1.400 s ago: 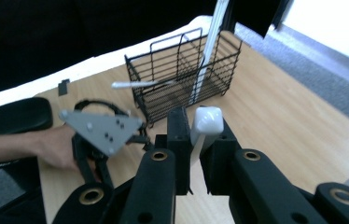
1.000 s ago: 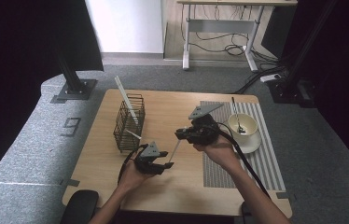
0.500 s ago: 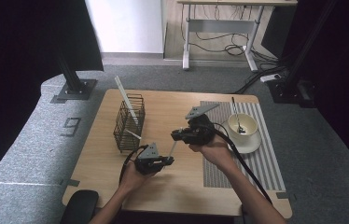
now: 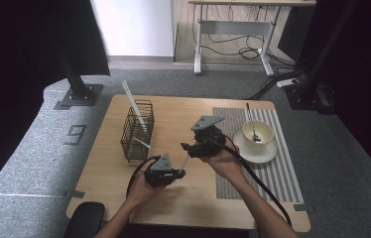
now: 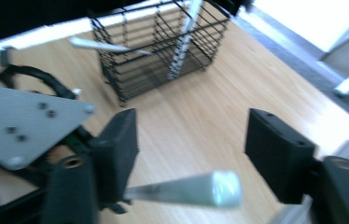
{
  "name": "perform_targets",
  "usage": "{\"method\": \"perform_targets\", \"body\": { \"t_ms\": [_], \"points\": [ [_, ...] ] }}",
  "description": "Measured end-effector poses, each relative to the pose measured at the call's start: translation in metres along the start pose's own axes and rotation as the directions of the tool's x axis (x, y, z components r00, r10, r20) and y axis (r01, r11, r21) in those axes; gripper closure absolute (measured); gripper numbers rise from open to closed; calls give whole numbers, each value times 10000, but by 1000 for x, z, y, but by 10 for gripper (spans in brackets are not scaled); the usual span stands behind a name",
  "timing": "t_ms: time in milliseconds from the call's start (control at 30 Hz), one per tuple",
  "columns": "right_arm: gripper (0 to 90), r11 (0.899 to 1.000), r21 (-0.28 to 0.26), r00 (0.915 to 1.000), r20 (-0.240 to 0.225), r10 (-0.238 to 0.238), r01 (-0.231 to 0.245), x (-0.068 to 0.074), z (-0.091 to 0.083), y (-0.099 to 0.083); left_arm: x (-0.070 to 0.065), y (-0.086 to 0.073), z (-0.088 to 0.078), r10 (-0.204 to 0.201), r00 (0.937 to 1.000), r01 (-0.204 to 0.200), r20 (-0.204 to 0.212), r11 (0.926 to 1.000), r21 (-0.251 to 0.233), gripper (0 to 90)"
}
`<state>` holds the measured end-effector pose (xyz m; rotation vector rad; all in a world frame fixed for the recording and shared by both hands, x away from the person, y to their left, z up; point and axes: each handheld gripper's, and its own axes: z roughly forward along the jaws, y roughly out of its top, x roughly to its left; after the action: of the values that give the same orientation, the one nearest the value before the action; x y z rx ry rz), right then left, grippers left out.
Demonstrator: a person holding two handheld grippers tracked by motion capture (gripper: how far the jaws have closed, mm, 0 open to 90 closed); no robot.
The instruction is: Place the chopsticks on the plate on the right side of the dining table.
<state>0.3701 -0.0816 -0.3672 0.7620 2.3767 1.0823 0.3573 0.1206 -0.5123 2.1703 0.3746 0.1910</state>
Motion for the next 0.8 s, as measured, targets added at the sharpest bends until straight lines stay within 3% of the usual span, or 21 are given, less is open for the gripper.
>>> {"method": "perform_targets", "body": {
  "t_ms": [167,800],
  "points": [
    [196,9998,217,9972,751,-44,28,-4,2,-6,1,0,-2,-89,10000,88,22,9999,57,862],
    [156,9927,503,9834,1505,1013,-1100,-44,10,-61,2,1,-6,180,9998,-180,32,9997,185,859]
  ]
}}
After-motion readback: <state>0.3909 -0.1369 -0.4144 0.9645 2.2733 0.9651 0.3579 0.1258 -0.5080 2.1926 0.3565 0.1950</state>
